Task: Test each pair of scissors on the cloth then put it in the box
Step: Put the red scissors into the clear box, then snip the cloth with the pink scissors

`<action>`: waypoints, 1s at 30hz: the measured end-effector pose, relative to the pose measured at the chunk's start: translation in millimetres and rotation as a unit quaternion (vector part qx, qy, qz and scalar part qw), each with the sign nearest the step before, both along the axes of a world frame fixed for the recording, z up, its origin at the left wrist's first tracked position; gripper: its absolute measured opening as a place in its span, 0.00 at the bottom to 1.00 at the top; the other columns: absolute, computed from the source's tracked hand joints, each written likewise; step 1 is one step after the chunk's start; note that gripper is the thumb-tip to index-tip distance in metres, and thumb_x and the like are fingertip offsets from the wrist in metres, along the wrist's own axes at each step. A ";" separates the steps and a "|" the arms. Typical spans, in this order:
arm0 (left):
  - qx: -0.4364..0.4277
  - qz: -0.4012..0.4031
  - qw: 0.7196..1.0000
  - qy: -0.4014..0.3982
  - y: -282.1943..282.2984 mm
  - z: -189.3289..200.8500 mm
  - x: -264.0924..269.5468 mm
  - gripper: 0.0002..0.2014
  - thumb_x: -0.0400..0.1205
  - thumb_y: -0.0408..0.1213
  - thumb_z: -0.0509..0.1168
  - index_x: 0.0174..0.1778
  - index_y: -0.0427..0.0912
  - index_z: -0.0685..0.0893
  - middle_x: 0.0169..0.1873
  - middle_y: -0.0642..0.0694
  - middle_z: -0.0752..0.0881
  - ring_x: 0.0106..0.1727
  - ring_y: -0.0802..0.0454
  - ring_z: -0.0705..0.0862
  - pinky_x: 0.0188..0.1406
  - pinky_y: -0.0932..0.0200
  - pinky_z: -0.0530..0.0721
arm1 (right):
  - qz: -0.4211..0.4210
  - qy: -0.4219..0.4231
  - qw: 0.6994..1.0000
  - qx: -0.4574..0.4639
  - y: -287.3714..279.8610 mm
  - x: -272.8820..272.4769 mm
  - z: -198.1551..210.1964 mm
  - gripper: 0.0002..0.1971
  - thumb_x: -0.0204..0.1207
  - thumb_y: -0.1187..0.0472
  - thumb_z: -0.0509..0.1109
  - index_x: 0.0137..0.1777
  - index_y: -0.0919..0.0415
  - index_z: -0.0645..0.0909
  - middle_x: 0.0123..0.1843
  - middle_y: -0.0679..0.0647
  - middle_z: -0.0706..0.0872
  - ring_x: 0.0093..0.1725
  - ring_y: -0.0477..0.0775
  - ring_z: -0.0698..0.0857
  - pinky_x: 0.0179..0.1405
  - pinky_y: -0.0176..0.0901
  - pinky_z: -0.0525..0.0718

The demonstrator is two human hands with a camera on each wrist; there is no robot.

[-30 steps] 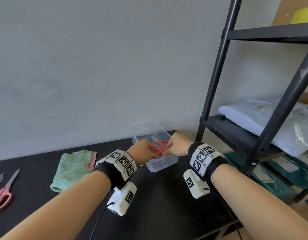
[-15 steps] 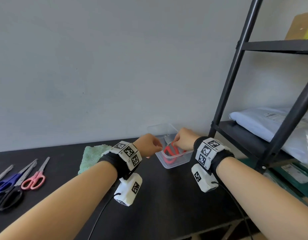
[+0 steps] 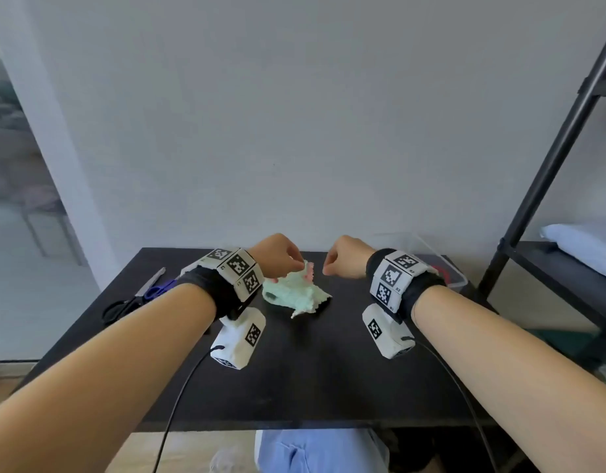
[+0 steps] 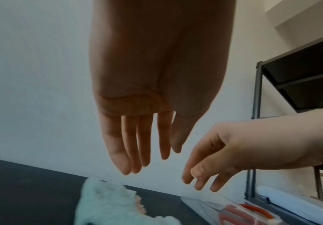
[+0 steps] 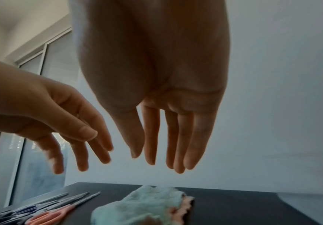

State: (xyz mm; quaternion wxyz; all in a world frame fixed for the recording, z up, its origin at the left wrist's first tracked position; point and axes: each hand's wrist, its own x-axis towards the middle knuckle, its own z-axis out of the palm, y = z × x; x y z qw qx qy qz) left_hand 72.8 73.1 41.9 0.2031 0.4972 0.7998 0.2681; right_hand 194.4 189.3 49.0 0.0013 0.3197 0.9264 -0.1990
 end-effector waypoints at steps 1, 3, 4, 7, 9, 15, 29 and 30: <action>-0.001 0.013 1.000 0.000 -11.1 -1.0 -9.7 0.10 0.81 0.35 0.66 0.54 0.35 0.87 0.43 0.37 0.86 0.40 0.46 0.84 0.39 0.56 0.87 | 0.012 -0.005 1.000 0.001 -8.6 -10.5 -1.1 0.08 0.75 0.61 0.72 0.50 0.63 0.88 0.50 0.56 0.89 0.50 0.55 0.85 0.41 0.39 0.79; -0.008 0.033 0.999 0.001 -33.2 -3.5 -28.2 0.10 0.81 0.35 0.66 0.54 0.35 0.87 0.39 0.36 0.85 0.37 0.45 0.83 0.40 0.54 0.88 | 0.027 -0.012 1.000 0.000 -25.5 -31.4 -4.4 0.07 0.74 0.62 0.71 0.48 0.63 0.88 0.42 0.54 0.88 0.46 0.55 0.84 0.35 0.38 0.78; -0.013 0.041 0.999 0.001 -43.7 -5.2 -37.3 0.10 0.81 0.35 0.65 0.53 0.36 0.87 0.39 0.36 0.85 0.36 0.46 0.83 0.39 0.56 0.87 | 0.034 -0.017 0.999 -0.003 -33.9 -41.3 -6.0 0.07 0.75 0.62 0.70 0.49 0.63 0.87 0.40 0.53 0.87 0.46 0.55 0.84 0.37 0.39 0.79; -0.022 0.066 0.998 0.008 -74.1 -12.6 -65.3 0.09 0.81 0.34 0.66 0.52 0.37 0.88 0.40 0.38 0.88 0.37 0.49 0.84 0.38 0.59 0.86 | 0.062 -0.025 0.998 -0.003 -57.8 -70.3 -12.6 0.10 0.77 0.60 0.70 0.55 0.63 0.86 0.53 0.55 0.88 0.56 0.56 0.85 0.54 0.45 0.82; -0.034 0.085 0.996 0.021 -91.8 -20.2 -84.5 0.09 0.79 0.33 0.66 0.51 0.36 0.89 0.38 0.42 0.88 0.37 0.49 0.84 0.40 0.57 0.87 | 0.083 -0.030 0.996 -0.007 -69.7 -89.3 -18.4 0.11 0.77 0.59 0.70 0.56 0.63 0.87 0.59 0.55 0.88 0.59 0.56 0.85 0.57 0.45 0.81; -0.068 0.121 0.990 0.033 -122.3 -47.8 -129.8 0.08 0.79 0.33 0.67 0.48 0.36 0.90 0.34 0.47 0.85 0.32 0.55 0.80 0.30 0.65 0.81 | 0.107 -0.061 0.992 -0.005 -91.3 -139.5 -37.9 0.13 0.76 0.57 0.72 0.58 0.61 0.87 0.57 0.53 0.88 0.59 0.55 0.85 0.56 0.42 0.80; -0.073 0.136 0.987 0.037 -95.2 -84.1 -161.3 0.10 0.80 0.33 0.66 0.54 0.38 0.90 0.51 0.44 0.90 0.52 0.52 0.86 0.58 0.58 0.83 | 0.056 -0.083 0.995 -0.029 -92.4 -205.3 -77.0 0.08 0.76 0.60 0.71 0.38 0.60 0.77 0.43 0.59 0.85 0.43 0.58 0.85 0.48 0.45 0.85; -0.075 0.134 0.987 0.036 -94.5 -84.2 -161.5 0.10 0.79 0.32 0.67 0.54 0.39 0.89 0.52 0.45 0.90 0.53 0.52 0.86 0.59 0.57 0.83 | 0.054 -0.080 0.995 -0.027 -92.8 -205.6 -78.1 0.07 0.76 0.60 0.71 0.39 0.60 0.77 0.45 0.59 0.86 0.44 0.59 0.86 0.48 0.46 0.85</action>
